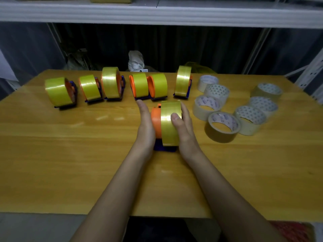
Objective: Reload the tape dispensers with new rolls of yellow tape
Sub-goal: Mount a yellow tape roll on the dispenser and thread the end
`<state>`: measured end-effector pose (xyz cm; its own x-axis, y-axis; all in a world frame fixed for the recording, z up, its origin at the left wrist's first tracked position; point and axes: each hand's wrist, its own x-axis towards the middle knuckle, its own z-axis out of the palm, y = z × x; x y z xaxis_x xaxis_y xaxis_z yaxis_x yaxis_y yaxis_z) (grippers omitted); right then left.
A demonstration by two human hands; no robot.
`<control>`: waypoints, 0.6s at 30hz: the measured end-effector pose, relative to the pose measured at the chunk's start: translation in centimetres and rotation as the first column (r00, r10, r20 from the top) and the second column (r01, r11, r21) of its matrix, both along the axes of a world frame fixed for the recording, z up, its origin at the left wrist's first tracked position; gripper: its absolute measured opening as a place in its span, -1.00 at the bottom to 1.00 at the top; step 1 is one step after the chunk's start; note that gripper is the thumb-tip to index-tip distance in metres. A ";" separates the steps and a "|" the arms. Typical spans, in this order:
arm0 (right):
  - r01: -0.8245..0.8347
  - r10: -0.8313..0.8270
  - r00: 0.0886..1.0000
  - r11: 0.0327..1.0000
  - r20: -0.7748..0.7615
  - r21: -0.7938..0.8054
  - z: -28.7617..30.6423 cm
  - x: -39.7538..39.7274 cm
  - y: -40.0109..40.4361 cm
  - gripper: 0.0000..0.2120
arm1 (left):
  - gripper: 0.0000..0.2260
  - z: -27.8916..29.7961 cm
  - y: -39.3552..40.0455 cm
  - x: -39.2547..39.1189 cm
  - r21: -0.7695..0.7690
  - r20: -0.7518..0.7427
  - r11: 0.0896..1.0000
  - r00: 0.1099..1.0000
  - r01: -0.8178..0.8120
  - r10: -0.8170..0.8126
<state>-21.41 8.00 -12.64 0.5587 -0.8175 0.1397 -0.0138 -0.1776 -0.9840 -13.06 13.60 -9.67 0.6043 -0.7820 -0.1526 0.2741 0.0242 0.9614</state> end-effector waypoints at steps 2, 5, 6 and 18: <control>0.003 -0.002 0.999 1.000 -0.041 0.012 -0.1 0.0 0.2 -0.17 | -0.12 -0.8 -0.2 0.1 -0.025 -0.004 1.000 1.000 -0.001 0.001; 0.011 -0.010 1.000 1.000 -0.008 0.029 -0.2 0.1 0.7 -0.25 | 0.09 -1.3 -0.1 0.2 -0.052 -0.003 0.999 1.000 0.000 0.000; 0.009 -0.009 1.000 1.000 0.012 0.021 -0.3 0.1 0.8 -0.28 | 0.11 -1.5 -0.2 0.2 -0.051 0.020 0.999 1.000 0.005 -0.004; -0.101 0.152 0.983 0.912 0.098 -0.397 3.1 -0.3 -3.0 -0.34 | -0.23 0.2 -0.1 1.9 0.049 0.328 0.999 0.944 0.012 -0.027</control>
